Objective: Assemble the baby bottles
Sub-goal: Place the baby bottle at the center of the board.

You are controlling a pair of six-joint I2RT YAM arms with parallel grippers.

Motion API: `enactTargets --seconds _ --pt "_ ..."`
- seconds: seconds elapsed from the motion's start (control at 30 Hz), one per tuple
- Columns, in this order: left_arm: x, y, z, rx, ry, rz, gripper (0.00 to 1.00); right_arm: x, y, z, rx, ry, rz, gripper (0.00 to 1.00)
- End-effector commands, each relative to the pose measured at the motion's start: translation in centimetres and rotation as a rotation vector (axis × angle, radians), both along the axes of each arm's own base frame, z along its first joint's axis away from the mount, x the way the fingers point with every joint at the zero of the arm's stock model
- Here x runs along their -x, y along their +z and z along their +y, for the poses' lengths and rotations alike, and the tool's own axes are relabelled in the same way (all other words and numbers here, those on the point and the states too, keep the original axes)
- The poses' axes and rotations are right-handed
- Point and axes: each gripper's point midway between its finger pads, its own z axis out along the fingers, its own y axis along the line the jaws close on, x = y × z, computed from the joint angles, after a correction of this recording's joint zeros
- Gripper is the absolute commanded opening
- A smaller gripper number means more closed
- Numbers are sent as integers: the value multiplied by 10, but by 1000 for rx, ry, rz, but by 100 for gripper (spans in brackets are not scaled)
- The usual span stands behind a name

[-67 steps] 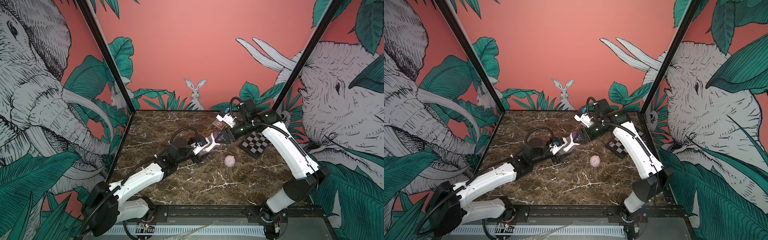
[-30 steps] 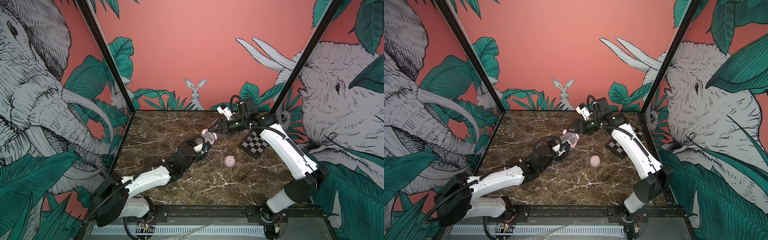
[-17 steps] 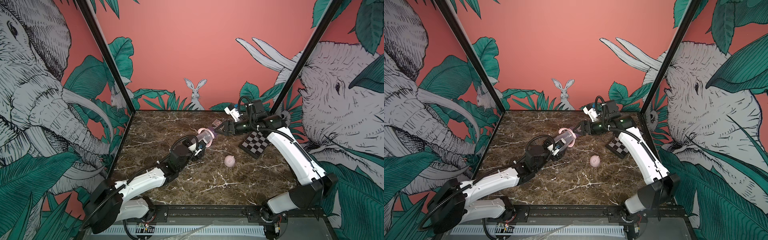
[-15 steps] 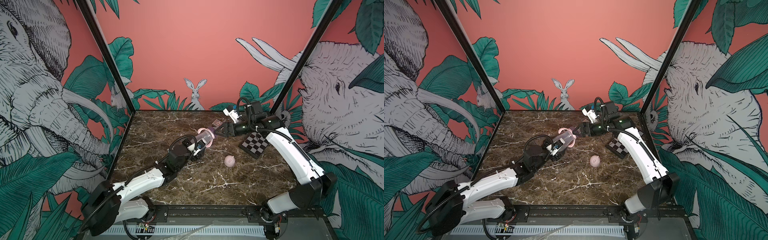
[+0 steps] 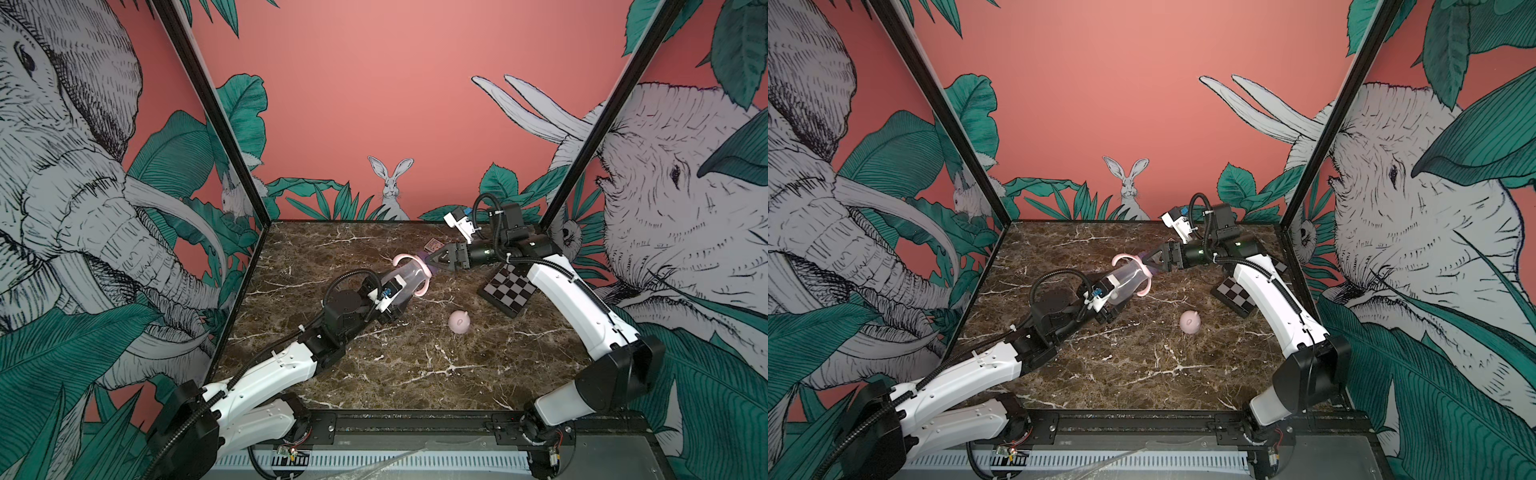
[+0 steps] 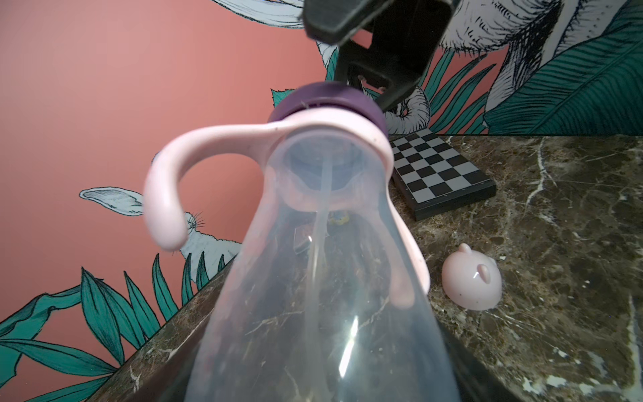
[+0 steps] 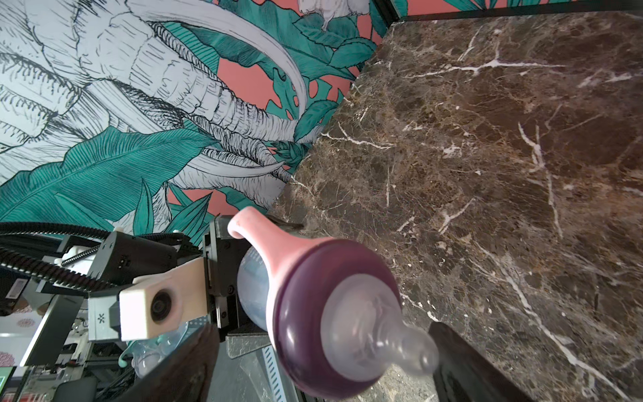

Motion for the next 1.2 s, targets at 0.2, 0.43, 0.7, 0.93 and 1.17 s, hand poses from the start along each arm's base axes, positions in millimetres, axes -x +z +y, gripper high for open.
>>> enactTargets --seconds 0.2,0.43,0.7,0.93,1.17 --pt "9 22 1 92 -34 -5 5 2 10 14 -123 111 -11 92" --pt "10 30 6 115 -22 -24 4 4 -8 13 -108 115 25 92" --pt "10 32 7 117 -20 -27 4 4 -3 17 -175 136 38 89" --pt "7 34 4 133 -21 -28 4 9 4 22 -208 174 53 84" --pt "4 36 3 147 -17 -31 4 17 6 28 -231 217 80 80"
